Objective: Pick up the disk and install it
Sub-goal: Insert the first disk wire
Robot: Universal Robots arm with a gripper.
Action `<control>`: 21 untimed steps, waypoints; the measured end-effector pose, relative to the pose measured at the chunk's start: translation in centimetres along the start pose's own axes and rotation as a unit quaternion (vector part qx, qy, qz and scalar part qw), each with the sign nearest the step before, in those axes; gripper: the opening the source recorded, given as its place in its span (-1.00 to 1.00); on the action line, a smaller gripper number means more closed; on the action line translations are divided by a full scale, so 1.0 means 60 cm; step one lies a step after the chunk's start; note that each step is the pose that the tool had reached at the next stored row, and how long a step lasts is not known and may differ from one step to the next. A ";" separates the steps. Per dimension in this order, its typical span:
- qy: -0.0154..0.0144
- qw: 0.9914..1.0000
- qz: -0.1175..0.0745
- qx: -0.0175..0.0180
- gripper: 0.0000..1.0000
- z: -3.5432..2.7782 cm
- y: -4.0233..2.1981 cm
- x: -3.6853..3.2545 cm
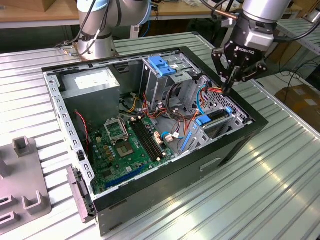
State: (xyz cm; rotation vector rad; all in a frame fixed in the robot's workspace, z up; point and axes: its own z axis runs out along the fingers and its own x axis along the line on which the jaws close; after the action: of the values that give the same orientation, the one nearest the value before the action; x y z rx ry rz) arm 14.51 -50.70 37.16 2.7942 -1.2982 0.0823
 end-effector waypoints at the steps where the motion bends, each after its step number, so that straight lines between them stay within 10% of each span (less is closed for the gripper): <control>1: 0.000 1.000 0.006 0.000 -0.68 0.000 0.000 0.000; 12: -0.002 0.998 0.070 -0.005 -0.68 0.000 0.000 0.000; 21: -0.004 0.991 0.133 -0.010 -0.68 0.001 0.000 0.000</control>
State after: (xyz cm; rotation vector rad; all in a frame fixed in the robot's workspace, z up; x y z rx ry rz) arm 14.47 -50.70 37.10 2.5914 -1.6550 0.0692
